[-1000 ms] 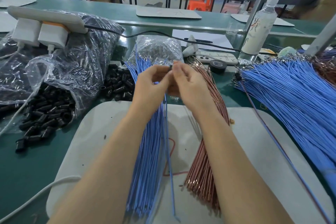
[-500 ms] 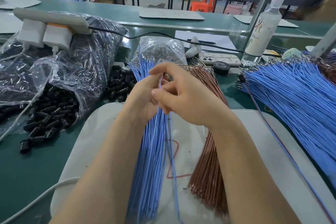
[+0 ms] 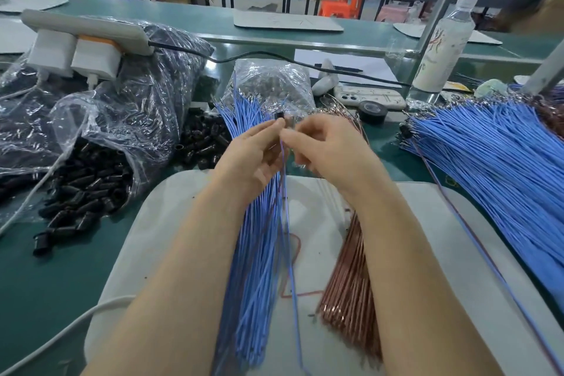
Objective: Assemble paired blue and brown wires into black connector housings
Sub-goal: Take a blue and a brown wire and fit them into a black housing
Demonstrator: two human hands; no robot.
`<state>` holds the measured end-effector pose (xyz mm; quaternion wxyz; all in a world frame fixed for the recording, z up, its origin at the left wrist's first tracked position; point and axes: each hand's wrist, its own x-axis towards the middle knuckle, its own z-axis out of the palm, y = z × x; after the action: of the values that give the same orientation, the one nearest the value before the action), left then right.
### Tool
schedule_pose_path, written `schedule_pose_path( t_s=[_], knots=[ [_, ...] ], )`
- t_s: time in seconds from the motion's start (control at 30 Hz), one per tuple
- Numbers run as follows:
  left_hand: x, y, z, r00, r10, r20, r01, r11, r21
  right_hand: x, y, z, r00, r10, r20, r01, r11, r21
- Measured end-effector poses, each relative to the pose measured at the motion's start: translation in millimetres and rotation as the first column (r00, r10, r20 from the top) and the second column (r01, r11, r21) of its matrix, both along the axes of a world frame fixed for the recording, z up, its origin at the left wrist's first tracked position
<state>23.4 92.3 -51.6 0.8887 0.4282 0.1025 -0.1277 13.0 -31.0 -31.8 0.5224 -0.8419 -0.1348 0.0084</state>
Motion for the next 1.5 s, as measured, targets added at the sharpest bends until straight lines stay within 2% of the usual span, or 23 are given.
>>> schedule_pose_path(
  t_s=[0.03, 0.07, 0.1, 0.27, 0.33, 0.47, 0.57, 0.77, 0.87, 1.03, 1.17, 1.27, 1.4, 1.5],
  knots=[
    [-1, -1, 0, 1.0, -0.013, 0.021, 0.013, 1.0, 0.026, 4, -2, -6, 0.988, -0.147, 0.043, 0.152, 0.976, -0.159],
    [-2, -1, -1, 0.999, -0.012, 0.048, 0.01, 0.999, 0.051, 8, -4, -13, 0.98, -0.195, 0.041, 0.199, 0.945, -0.26],
    [-2, -3, 0, 0.998, -0.011, 0.062, 0.007, 0.998, 0.064, 11, -4, -18, 0.982, -0.187, 0.012, 0.182, 0.938, -0.295],
    [-3, -3, 0, 0.994, -0.023, 0.111, 0.008, 0.992, 0.129, 13, 2, -20, 0.995, -0.075, -0.068, 0.07, 0.995, -0.068],
    [-1, -2, -2, 0.994, -0.018, 0.111, 0.002, 0.99, 0.144, 12, 3, -19, 0.996, -0.073, -0.059, 0.071, 0.997, -0.032],
    [-3, -3, -2, 0.989, -0.015, 0.146, -0.018, 0.976, 0.219, 14, 3, -21, 0.996, -0.075, -0.05, 0.068, 0.989, -0.131],
    [-2, -3, -1, 0.989, 0.009, 0.147, -0.04, 0.977, 0.209, 13, 4, -22, 0.996, -0.042, -0.078, 0.023, 0.972, -0.234],
    [-6, -4, 1, 0.985, -0.011, 0.17, -0.031, 0.969, 0.245, 15, 6, -26, 0.997, -0.052, -0.049, 0.046, 0.993, -0.104],
    [-7, -4, 2, 0.986, -0.006, 0.166, -0.031, 0.974, 0.222, 15, 6, -27, 0.999, -0.04, -0.031, 0.035, 0.99, -0.137],
    [-4, -2, 0, 0.984, 0.038, 0.172, -0.073, 0.977, 0.2, 11, 1, -22, 0.975, 0.099, -0.197, -0.143, 0.964, -0.224],
    [-3, -1, -1, 0.983, 0.046, 0.176, -0.084, 0.972, 0.218, 9, 1, -20, 0.961, 0.121, -0.25, -0.19, 0.944, -0.27],
    [-4, -1, 0, 0.981, 0.04, 0.191, -0.086, 0.967, 0.24, 10, 3, -22, 0.978, 0.067, -0.195, -0.112, 0.968, -0.225],
    [-6, -3, 2, 0.981, 0.029, 0.19, -0.076, 0.967, 0.243, 14, 7, -26, 0.996, -0.067, -0.067, 0.064, 0.997, -0.046],
    [-8, -4, 2, 0.979, 0.021, 0.201, -0.073, 0.965, 0.252, 15, 8, -28, 0.995, -0.091, -0.037, 0.089, 0.995, -0.054]
  ],
)
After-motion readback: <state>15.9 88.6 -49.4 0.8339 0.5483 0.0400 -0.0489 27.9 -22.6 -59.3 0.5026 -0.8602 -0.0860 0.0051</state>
